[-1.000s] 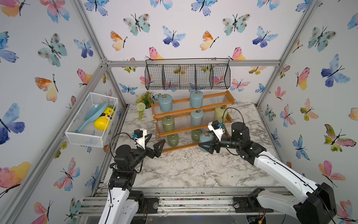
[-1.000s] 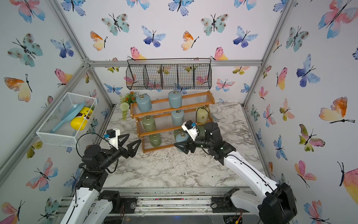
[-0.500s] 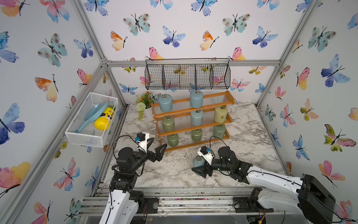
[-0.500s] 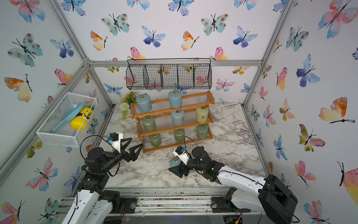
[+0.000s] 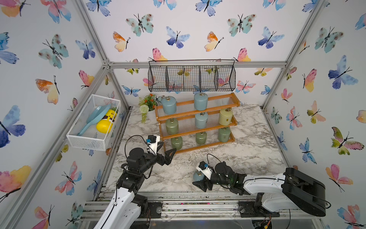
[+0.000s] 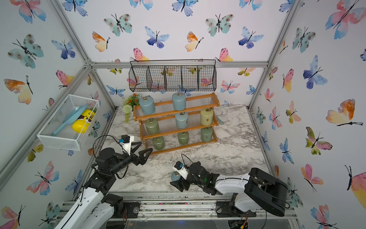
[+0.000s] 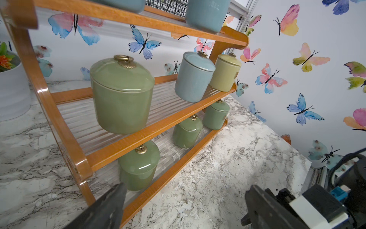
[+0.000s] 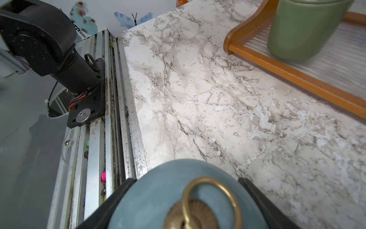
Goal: Remove the tea canisters from the shelf
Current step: Place the tea canister at the center of the board.
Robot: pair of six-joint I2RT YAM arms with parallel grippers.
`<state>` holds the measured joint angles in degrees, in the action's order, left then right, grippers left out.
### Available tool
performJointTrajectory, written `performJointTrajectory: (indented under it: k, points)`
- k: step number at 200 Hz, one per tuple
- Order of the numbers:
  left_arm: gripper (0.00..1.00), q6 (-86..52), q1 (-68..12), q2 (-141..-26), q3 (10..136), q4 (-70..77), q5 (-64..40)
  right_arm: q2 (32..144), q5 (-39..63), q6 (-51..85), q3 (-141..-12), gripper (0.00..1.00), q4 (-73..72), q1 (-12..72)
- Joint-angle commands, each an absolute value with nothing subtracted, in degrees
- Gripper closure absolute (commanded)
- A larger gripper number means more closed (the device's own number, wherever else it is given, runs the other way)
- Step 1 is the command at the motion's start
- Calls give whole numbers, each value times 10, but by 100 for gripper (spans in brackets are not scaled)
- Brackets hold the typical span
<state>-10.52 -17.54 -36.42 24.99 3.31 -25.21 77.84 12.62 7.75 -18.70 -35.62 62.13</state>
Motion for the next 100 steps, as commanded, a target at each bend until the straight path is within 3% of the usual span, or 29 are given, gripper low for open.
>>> performJointTrajectory:
  k: [1,100]
  points:
    - [2,-99,-198,-373,253,59,-216,780,91,88,-182,36,-451,624]
    - [2,-100,-221,-380,248,69,-199,836,59,95,-165,34,-504,624]
